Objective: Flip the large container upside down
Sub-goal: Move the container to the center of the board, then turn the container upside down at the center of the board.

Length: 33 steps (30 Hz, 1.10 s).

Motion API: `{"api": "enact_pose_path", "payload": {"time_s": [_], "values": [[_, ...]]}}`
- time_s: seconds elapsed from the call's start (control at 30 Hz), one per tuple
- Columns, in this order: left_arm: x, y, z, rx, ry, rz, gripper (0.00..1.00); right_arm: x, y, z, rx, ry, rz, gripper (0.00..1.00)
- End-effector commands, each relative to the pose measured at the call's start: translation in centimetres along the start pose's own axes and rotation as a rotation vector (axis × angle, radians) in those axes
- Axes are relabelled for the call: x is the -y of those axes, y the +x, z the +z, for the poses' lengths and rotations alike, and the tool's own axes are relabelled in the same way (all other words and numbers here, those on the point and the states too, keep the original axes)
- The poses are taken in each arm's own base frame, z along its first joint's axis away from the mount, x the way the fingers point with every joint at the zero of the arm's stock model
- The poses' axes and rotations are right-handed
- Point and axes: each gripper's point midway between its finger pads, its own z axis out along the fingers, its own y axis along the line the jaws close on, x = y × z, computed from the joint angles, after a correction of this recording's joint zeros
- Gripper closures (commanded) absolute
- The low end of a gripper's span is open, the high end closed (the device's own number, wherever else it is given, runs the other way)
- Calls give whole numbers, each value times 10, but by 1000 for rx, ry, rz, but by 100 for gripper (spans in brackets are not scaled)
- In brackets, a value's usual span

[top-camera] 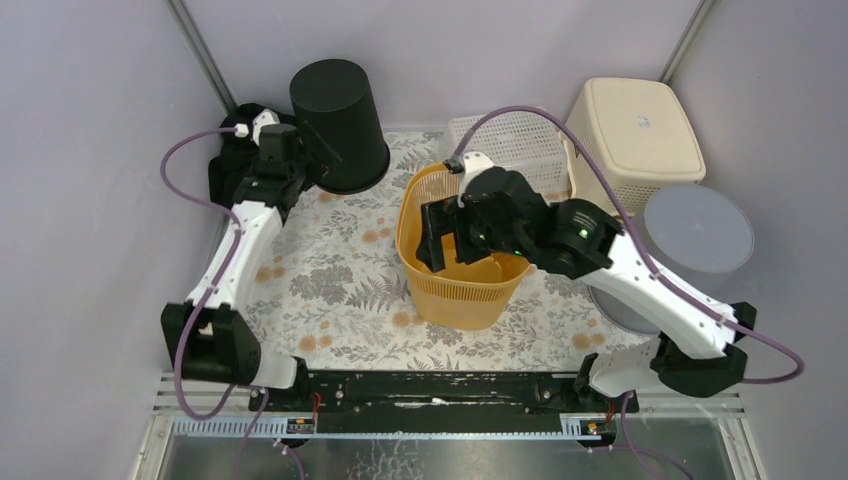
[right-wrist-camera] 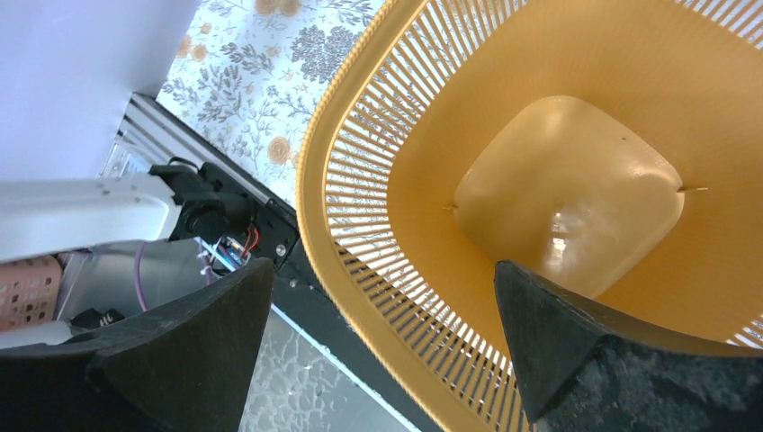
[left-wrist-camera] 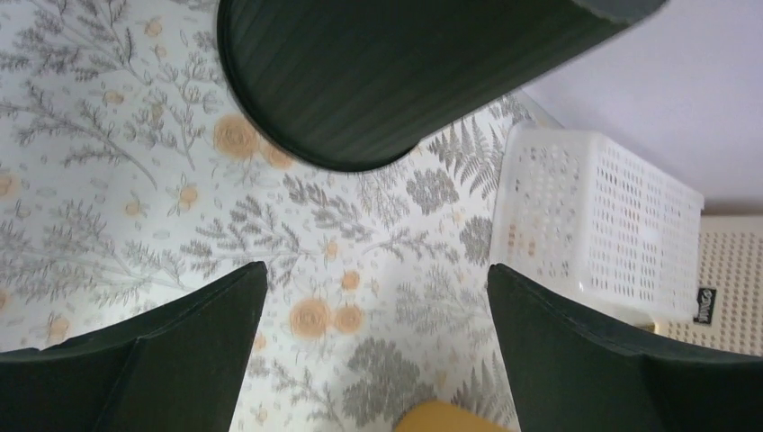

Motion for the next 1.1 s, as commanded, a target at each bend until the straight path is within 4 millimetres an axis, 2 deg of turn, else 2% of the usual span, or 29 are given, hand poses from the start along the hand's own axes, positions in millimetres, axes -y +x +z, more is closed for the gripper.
{"api": "enact_pose_path", "payload": {"time_s": [0.0,0.23,0.37,0.43,0.53,0.6,0.73,0.97,1.07], "values": [[1,32,-44,-110,60,23,0,-8,-22,7,46,28,31,0],[-10,62,-129,-134,185,34,0,-22,-27,36,45,-2,66,0],[-22,80,-162,-148,229,25,0,-27,-25,58,3,16,69,1],[-26,82,-176,-139,242,21,0,-29,-27,65,-12,32,76,0],[-31,84,-183,-139,240,33,0,-28,-30,72,-27,68,94,1],[-31,85,-184,-140,243,42,0,-23,-25,84,-57,115,96,1],[-29,86,-188,-138,262,37,0,-11,-19,90,-92,206,107,0],[-27,93,-180,-163,282,42,0,6,-7,105,-127,292,111,1],[-26,94,-180,-165,293,37,0,10,-8,113,-135,303,119,1]]}}
